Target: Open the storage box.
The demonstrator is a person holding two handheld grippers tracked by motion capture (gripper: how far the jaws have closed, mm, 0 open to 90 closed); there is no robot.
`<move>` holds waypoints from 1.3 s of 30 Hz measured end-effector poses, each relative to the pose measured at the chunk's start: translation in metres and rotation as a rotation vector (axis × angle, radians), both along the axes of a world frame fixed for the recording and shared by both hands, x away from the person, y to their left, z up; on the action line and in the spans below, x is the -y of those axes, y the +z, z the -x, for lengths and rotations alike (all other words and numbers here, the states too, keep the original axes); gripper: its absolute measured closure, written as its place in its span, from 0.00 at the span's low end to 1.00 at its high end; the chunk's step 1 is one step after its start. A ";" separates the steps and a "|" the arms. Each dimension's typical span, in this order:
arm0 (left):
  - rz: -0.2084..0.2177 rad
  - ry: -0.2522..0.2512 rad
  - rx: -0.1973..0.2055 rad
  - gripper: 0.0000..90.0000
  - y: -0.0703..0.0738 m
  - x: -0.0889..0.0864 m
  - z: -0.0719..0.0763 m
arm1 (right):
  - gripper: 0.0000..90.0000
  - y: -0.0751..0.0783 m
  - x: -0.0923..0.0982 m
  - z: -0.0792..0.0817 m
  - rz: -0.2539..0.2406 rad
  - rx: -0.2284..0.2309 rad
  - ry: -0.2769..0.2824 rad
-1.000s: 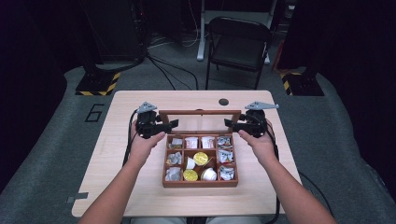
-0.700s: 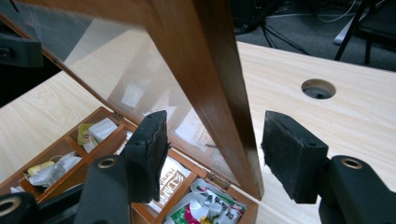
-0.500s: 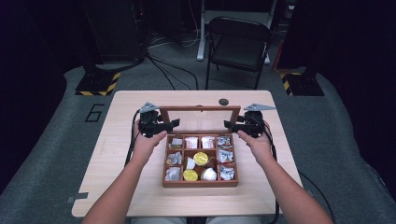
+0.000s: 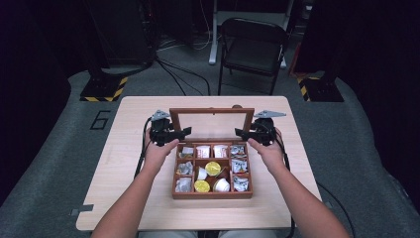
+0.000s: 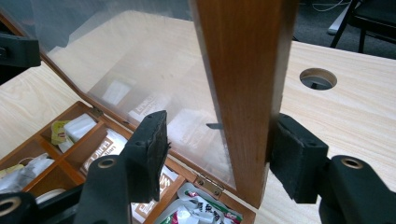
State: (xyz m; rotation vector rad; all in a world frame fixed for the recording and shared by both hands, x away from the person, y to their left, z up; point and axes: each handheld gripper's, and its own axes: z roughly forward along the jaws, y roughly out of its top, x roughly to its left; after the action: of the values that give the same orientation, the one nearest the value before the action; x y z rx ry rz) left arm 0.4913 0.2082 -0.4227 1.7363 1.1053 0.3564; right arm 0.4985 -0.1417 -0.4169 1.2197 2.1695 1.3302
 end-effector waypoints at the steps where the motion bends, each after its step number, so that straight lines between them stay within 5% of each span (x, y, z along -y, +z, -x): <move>1: -0.002 -0.003 0.000 0.37 -0.001 0.000 -0.001 | 0.45 -0.001 0.000 -0.001 0.002 0.001 -0.001; 20: -0.011 0.018 -0.007 0.37 -0.013 0.005 -0.009 | 0.44 -0.015 -0.004 -0.007 0.048 -0.010 -0.021; 23: -0.049 0.000 -0.026 0.37 -0.017 0.004 -0.010 | 0.44 -0.016 -0.005 -0.008 0.048 -0.013 -0.024; 32: -0.072 0.015 -0.024 0.36 -0.023 0.008 -0.010 | 0.45 -0.030 -0.004 -0.007 0.032 -0.039 -0.042; 39: -0.043 0.039 -0.016 0.38 -0.033 0.006 -0.007 | 0.46 -0.034 -0.005 -0.009 0.040 -0.049 -0.048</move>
State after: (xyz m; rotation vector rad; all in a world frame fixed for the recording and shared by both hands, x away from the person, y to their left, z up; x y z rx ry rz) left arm 0.4980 0.2020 -0.4559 1.7596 1.1519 0.3934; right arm 0.5075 -0.1367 -0.4505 1.2933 2.1755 1.2440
